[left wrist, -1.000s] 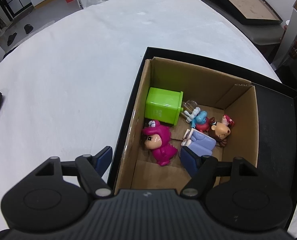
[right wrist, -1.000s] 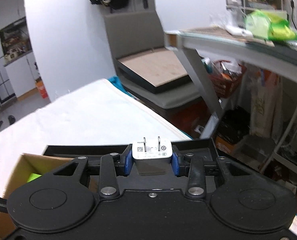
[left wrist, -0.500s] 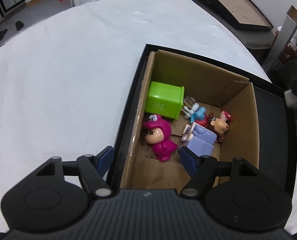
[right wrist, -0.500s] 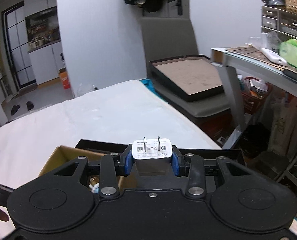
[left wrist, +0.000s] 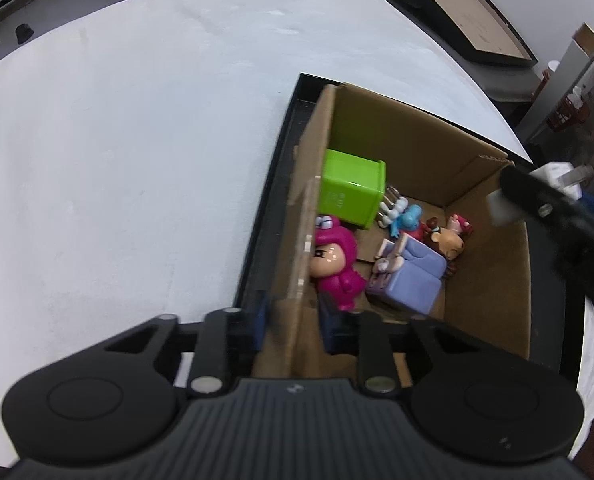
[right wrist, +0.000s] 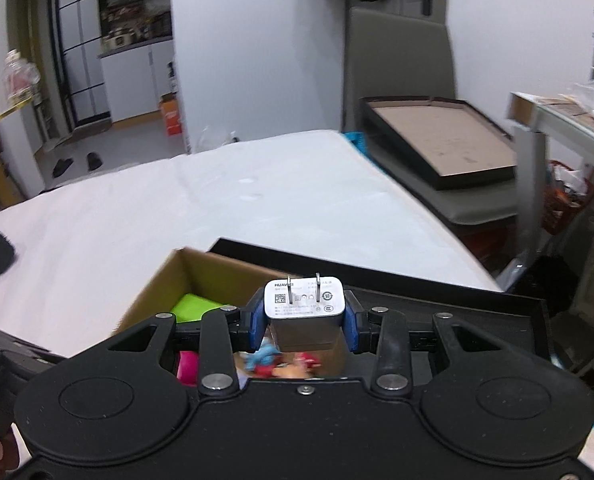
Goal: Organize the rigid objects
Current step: 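Carry the white plug adapter into the box and open the right gripper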
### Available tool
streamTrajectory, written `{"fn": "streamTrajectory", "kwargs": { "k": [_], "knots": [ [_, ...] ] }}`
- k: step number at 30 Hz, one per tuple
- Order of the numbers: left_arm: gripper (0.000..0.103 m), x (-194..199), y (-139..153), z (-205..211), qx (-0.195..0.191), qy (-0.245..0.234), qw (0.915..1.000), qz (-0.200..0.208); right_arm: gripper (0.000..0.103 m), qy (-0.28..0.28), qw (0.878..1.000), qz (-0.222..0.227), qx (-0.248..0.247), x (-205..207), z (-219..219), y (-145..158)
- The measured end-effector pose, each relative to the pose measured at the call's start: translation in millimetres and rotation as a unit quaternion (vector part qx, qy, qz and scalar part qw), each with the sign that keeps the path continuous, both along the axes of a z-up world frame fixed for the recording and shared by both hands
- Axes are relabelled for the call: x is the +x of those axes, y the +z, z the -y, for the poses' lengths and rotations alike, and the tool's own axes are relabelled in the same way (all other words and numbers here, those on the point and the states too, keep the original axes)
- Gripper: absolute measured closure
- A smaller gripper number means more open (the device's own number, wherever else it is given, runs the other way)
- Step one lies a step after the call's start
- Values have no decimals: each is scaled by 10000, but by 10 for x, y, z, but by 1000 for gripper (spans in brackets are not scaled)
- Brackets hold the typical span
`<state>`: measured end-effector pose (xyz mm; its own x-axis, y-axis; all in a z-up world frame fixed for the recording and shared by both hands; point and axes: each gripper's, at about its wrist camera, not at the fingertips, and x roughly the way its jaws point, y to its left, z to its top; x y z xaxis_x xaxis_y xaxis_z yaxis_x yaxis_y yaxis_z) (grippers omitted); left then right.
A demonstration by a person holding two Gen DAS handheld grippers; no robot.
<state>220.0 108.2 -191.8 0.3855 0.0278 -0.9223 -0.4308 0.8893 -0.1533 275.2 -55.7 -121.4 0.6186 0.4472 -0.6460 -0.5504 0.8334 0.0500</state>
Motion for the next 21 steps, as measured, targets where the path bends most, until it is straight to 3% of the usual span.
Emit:
{"fn": "streamTrajectory", "kwargs": {
  "k": [10,18,21],
  "knots": [
    [87,-38,-43,-119,-274,43,9996,101,66,510,9984,-246,-85,-206,-386,-102],
    [86,-93,-52,-219,-426,60,9990,154,66,571,9978,-298,122,-139,-433,-126],
    [85,-87,-47,-220,-449,20,9989,152,62,623,9966,-516,171,-72,-424,-161]
  ]
}}
